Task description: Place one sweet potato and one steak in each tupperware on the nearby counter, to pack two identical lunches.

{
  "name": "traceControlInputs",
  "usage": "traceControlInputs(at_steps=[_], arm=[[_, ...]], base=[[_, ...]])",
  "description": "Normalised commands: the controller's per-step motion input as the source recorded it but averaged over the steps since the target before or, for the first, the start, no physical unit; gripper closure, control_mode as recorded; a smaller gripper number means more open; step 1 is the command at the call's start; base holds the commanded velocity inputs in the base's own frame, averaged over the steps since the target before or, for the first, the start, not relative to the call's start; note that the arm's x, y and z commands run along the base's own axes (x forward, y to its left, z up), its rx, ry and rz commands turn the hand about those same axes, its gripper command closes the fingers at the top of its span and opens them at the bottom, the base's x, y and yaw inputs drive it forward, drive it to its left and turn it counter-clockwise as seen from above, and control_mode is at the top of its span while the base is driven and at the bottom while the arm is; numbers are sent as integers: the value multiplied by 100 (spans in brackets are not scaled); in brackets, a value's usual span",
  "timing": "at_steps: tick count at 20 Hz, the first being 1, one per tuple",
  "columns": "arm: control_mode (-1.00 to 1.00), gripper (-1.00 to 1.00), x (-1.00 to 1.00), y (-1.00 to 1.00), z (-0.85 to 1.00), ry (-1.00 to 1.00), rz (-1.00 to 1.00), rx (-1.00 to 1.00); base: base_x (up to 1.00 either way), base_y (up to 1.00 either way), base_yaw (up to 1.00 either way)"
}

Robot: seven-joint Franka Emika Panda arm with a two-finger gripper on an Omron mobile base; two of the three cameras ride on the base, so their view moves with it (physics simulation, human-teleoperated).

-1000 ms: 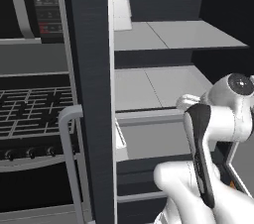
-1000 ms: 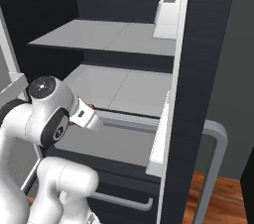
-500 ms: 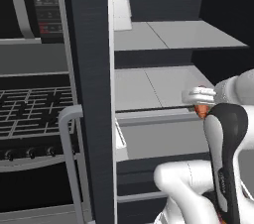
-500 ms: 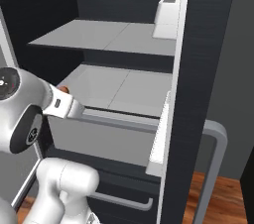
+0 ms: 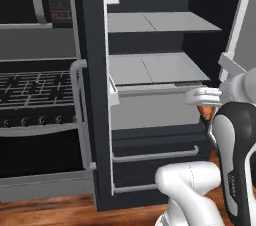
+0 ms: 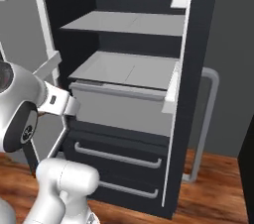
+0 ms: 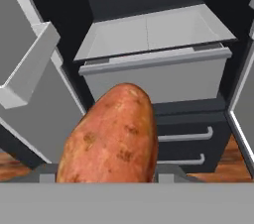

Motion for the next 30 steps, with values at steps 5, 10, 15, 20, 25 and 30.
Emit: traceControlInputs(at_steps=[5,10,15,20,25,30], arm=[[100,100,0,0,0,0,0,0],[100,100,0,0,0,0,0,0],[100,100,0,0,0,0,0,0],[100,100,0,0,0,0,0,0],[100,100,0,0,0,0,0,0],[100,100,0,0,0,0,0,0]], base=[[-83,17,0],[-27,79,0],[0,100,0],[0,100,0],[2,100,0],[22,100,0]])
